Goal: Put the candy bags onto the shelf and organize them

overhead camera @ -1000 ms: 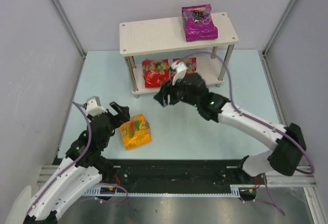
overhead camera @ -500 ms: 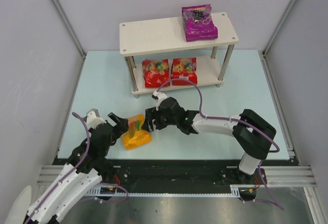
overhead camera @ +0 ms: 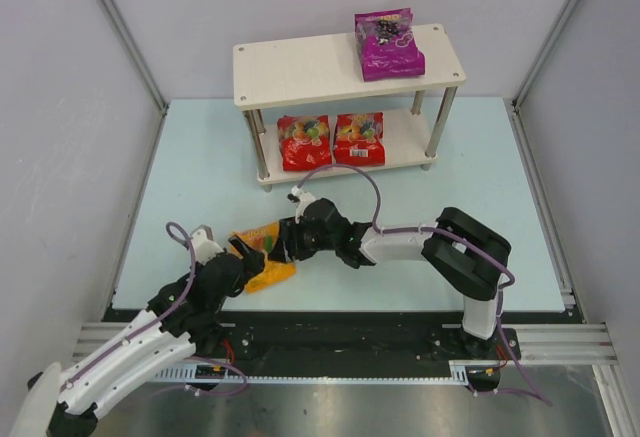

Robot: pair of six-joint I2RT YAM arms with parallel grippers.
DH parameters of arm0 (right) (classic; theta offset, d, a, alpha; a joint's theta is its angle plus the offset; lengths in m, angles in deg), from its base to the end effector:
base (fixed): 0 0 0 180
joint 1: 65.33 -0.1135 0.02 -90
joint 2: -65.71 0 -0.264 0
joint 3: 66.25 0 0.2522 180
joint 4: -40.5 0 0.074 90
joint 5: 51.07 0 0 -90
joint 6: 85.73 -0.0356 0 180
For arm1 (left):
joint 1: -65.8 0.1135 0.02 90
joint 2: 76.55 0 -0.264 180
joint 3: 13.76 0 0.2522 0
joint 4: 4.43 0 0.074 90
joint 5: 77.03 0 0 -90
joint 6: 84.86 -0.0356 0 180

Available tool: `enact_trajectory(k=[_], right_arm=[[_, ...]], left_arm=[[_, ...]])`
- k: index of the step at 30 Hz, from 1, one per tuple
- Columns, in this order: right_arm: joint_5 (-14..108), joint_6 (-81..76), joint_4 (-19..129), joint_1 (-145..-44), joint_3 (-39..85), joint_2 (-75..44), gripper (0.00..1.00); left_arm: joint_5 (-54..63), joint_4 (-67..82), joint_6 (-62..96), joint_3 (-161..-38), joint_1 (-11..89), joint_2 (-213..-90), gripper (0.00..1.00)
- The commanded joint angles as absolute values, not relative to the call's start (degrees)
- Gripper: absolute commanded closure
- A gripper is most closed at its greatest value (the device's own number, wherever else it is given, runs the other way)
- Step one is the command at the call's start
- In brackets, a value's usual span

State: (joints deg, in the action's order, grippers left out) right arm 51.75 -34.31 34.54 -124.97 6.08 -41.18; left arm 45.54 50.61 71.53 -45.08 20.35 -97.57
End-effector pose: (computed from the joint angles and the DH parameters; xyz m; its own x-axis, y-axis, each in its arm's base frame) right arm 0.1953 0.3490 0.1710 -0.7752 -0.1204 -0.6201 -0.5838 0.5114 0.6305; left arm 0.0807 -0.0547 0.1801 -0.5023 -0.5905 -0.6317 -0.3194 0.8056 -0.4991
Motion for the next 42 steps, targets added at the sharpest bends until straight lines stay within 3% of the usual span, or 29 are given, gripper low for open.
enact_trajectory(k=[1, 2, 8, 15, 19, 22, 25, 28, 32, 38, 41, 42], right_arm=[[54.0, -35.8, 31.8, -125.0, 6.4, -42.6, 0.55], [53.9, -35.5, 31.9, -125.0, 6.4, -42.2, 0.65], [52.3, -32.7, 33.8, -124.9, 6.4, -40.4, 0.97], [50.0, -31.1, 36.3, -125.2, 6.4, -39.3, 1.00], [45.8, -30.4, 39.1, -125.6, 6.3, -37.5, 0.51], [43.4, -30.4, 39.5, -125.7, 6.3, -36.4, 0.41], [43.7, -30.7, 38.9, -125.7, 6.3, -37.0, 0.37], [44.8, -31.8, 38.4, -125.8, 6.4, -39.2, 0.36], [46.8, -32.8, 37.8, -126.3, 6.4, -41.9, 0.36], [50.0, -33.8, 34.4, -127.5, 6.3, -44.3, 0.45], [51.1, -34.5, 33.3, -127.6, 6.3, -45.5, 0.58], [51.3, -34.6, 33.3, -127.6, 6.3, -45.6, 0.68]], left_arm=[[48.3, 49.2, 75.5, -44.5, 18.0, -98.4, 0.05], [48.1, 48.3, 75.5, -44.0, 17.9, -98.3, 0.07], [47.4, 43.6, 73.9, -42.0, 17.4, -99.0, 0.35], [46.9, 41.1, 73.4, -40.0, 16.8, -98.4, 0.71], [46.7, 41.0, 73.1, -38.8, 16.8, -96.7, 0.81], [46.5, 40.6, 72.6, -38.3, 16.7, -96.2, 0.84], [46.1, 39.3, 71.8, -37.8, 16.6, -96.4, 0.85], [45.6, 37.6, 71.6, -37.0, 16.6, -97.1, 0.82], [45.0, 35.4, 71.8, -35.7, 16.6, -98.0, 0.70], [44.2, 33.8, 73.0, -33.1, 16.5, -98.1, 0.55], [44.1, 33.9, 73.4, -32.3, 16.6, -97.6, 0.52], [44.2, 34.0, 73.6, -32.1, 16.5, -97.2, 0.51]])
